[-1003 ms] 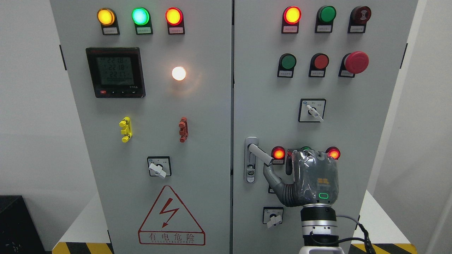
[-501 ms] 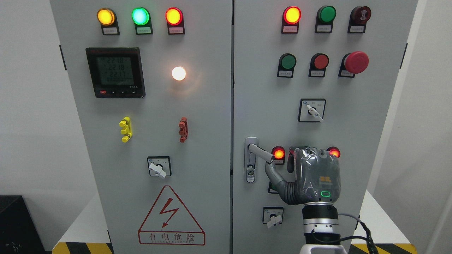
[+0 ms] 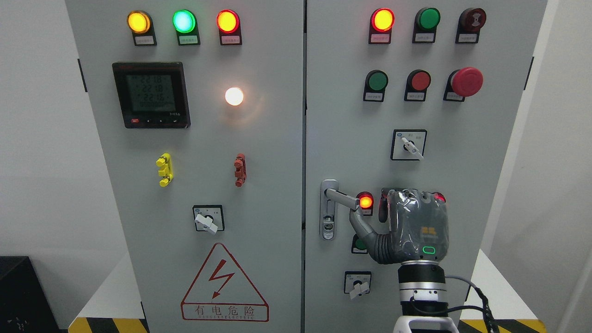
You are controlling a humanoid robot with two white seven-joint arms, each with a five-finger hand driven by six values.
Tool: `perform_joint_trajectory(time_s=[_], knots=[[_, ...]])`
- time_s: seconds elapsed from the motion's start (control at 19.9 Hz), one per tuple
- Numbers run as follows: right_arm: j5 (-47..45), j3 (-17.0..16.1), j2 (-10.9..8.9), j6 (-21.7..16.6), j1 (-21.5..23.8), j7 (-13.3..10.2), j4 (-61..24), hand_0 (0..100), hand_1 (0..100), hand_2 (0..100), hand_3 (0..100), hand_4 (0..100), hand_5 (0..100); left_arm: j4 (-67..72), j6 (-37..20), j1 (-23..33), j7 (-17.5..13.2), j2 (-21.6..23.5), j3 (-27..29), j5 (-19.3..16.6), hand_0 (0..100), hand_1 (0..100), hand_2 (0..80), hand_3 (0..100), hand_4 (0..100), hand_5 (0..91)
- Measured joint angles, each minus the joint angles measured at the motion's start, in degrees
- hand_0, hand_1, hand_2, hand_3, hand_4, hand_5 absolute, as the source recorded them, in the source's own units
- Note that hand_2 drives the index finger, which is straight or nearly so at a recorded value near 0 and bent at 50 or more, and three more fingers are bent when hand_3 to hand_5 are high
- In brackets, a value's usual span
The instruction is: Release door handle
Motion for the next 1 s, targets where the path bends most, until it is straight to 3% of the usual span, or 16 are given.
perform_joint_trajectory(time_s=[0.65,1.0], knots=[[-0.67,0.06,-0.01,-0.64,1.16,-0.18,-0.25,37,32,87,100,100,95,0.00,0.00,0.00,0.00,0.00,0.00,0.00,0,0,2.3,9,1,0.0],[-0.89,0.21,-0.01,-4.07,4.18,-1.86,-1.14,37,31,83,100,99,94,0.00,0.00,0.00,0.00,0.00,0.00,0.00,0,0,2.3,9,1,0.0]])
